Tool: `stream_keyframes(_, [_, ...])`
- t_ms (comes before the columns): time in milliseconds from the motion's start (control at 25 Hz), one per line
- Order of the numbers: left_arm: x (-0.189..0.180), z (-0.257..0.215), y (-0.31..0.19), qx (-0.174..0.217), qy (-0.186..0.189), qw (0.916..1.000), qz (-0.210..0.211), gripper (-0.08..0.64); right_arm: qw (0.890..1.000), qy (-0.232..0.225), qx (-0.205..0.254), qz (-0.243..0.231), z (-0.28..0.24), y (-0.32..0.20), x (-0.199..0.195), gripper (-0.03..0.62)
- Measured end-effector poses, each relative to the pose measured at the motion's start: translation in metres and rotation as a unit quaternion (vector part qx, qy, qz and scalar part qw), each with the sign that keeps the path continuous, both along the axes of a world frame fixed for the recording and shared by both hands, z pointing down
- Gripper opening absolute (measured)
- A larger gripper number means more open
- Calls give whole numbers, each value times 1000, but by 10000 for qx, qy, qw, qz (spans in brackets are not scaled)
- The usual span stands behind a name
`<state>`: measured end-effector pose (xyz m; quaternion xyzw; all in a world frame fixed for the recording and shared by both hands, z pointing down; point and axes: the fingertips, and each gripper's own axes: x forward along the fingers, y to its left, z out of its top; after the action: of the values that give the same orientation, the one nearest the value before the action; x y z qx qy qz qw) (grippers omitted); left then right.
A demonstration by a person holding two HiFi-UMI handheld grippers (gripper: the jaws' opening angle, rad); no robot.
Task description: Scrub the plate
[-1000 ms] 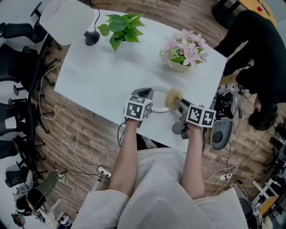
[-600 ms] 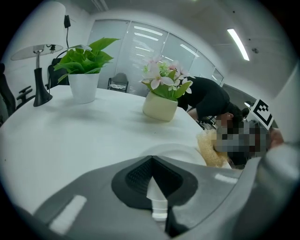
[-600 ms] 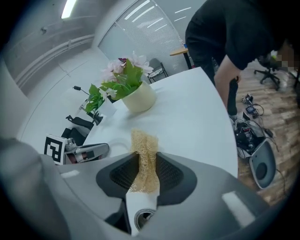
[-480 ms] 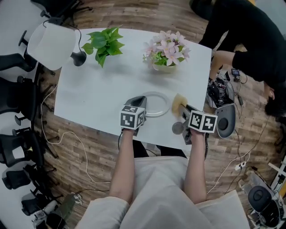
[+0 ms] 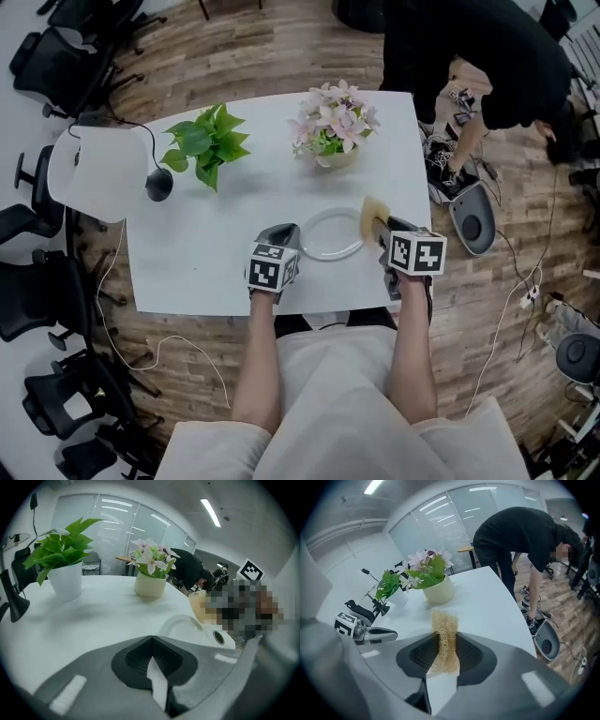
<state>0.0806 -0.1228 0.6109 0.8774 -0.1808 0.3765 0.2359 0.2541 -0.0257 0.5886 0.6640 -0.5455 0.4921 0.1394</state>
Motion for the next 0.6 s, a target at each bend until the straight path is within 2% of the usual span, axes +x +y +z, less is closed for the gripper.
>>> stream_keyframes(160, [-6,7,-7,-241,22,9990,370,2,9986,521,-53,-101,0,-20,-13,137])
stream_keyframes(360, [-2,18,7,-526,-39,9929,1063,2,9938,960,-452,-333,6,-35,-36,137])
stream_keyframes(600, [-5,26,18,-704,-50,9877,1396,1,9784,1511,-1119,-860,21,-39,-67,137])
